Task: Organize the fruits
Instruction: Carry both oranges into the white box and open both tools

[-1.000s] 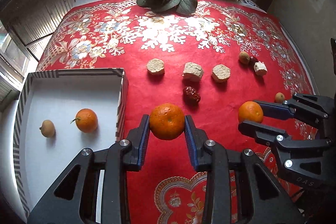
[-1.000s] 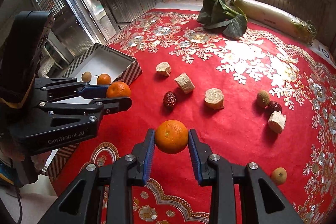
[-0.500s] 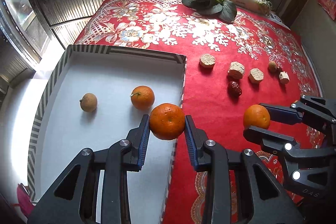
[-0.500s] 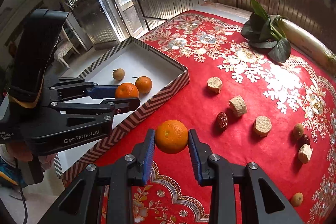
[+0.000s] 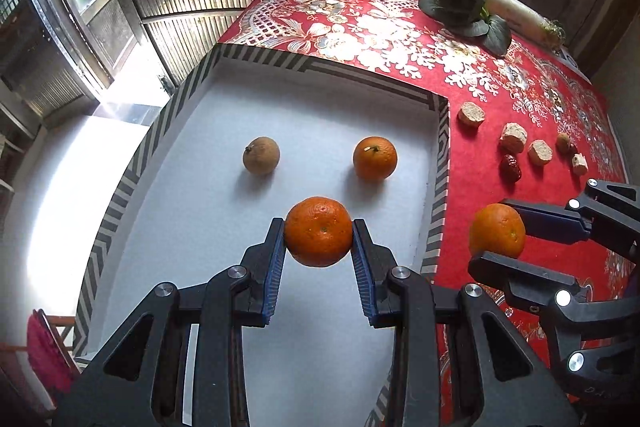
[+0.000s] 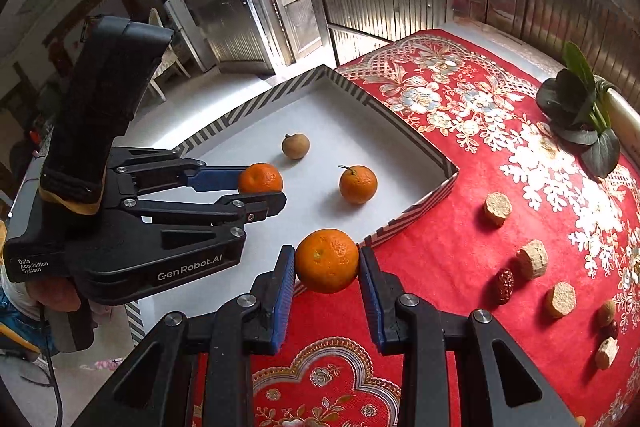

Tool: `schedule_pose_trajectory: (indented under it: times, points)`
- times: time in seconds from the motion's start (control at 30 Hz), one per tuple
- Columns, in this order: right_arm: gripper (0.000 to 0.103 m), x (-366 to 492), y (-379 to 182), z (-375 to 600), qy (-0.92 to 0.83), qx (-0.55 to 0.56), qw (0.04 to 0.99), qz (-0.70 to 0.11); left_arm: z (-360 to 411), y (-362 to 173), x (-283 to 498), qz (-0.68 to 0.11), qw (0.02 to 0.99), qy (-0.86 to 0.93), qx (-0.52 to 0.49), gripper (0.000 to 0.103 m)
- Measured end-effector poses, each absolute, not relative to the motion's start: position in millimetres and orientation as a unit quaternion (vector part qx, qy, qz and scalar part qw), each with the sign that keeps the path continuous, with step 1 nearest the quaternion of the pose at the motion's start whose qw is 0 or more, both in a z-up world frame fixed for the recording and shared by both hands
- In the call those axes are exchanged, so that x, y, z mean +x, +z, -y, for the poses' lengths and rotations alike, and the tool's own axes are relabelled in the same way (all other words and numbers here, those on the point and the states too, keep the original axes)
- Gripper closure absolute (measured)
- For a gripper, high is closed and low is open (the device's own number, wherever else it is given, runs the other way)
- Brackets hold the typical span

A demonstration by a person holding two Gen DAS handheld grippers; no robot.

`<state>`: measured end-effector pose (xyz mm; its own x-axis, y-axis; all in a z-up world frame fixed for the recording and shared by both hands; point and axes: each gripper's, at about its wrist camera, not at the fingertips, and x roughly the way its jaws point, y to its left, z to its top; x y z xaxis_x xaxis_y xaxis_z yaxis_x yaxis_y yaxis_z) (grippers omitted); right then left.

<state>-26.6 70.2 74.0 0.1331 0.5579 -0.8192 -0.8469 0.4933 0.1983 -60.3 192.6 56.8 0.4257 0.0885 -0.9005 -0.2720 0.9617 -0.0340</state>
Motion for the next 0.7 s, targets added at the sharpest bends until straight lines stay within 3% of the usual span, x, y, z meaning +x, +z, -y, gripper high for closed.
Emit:
schedule_pose_trajectory:
  times: [0.7]
  points:
    - [0.072,-33,50,-137,0.516,-0.194,0.692,-0.465,-240,32,-80,-0.541,0.815,0.165,-0.127,0.071]
